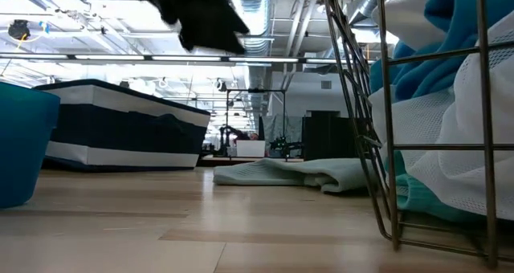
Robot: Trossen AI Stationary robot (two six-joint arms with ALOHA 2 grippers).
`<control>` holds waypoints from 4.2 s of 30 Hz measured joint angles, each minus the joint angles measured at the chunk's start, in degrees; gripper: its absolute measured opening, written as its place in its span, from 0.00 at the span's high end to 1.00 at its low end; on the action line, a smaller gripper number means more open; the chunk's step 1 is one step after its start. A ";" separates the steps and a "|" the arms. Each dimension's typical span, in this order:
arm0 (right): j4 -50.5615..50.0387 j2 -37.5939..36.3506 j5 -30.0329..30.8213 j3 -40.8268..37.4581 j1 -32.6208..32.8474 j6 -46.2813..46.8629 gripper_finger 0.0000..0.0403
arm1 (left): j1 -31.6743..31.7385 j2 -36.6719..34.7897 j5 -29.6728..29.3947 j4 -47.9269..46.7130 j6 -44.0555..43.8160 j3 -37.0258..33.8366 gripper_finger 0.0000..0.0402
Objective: Pick & Place Cloths
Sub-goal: Put the gray sock into the blue bin
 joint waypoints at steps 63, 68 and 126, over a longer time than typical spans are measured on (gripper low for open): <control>4.89 -3.62 9.97 -0.22 1.15 4.58 0.24 | -31.16 -33.06 -3.06 -3.62 -15.63 -0.04 1.00; 4.86 -3.62 9.97 -0.22 1.14 4.57 0.24 | -37.50 -32.93 -3.02 -14.42 -26.77 -0.04 1.00; 4.65 -3.62 15.50 -0.22 0.92 0.92 0.24 | -44.18 0.58 10.36 -46.74 -64.28 0.02 0.65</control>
